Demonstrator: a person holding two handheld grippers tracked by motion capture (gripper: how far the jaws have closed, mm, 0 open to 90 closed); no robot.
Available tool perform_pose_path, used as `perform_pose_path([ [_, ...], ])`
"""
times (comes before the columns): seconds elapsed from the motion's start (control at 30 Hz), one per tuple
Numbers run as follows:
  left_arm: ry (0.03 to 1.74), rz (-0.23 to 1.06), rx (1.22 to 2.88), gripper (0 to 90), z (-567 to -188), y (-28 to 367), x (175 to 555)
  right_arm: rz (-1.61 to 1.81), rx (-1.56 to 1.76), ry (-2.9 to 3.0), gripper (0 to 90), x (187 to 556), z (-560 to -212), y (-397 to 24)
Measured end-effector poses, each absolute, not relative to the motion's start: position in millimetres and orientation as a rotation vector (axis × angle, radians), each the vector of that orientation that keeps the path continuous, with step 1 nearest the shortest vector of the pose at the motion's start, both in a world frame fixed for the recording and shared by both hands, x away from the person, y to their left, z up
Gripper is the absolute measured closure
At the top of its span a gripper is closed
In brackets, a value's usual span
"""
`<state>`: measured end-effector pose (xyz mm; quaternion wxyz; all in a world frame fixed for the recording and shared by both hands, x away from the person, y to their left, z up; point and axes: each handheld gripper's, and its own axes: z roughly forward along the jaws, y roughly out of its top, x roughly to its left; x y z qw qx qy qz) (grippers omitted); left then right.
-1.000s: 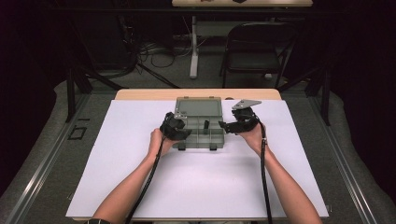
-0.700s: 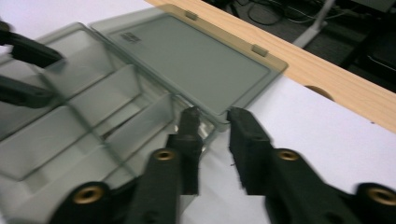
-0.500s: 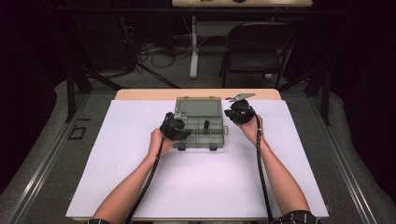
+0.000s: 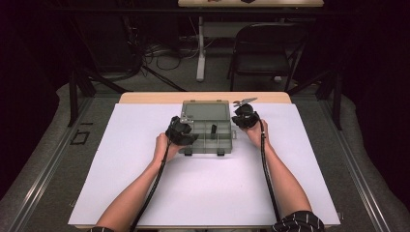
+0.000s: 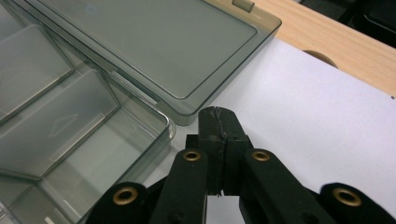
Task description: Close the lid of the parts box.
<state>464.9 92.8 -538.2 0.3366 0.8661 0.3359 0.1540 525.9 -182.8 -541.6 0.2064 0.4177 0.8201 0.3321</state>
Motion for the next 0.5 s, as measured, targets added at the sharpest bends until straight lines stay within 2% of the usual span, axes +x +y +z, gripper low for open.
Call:
perform_pose_path([
  [0.5, 0.876, 0.406, 2.258, 55.6, -538.3, 92.6, 464.6, 0.872, 1.157, 2.312, 90.0, 530.8, -549.2, -177.8],
])
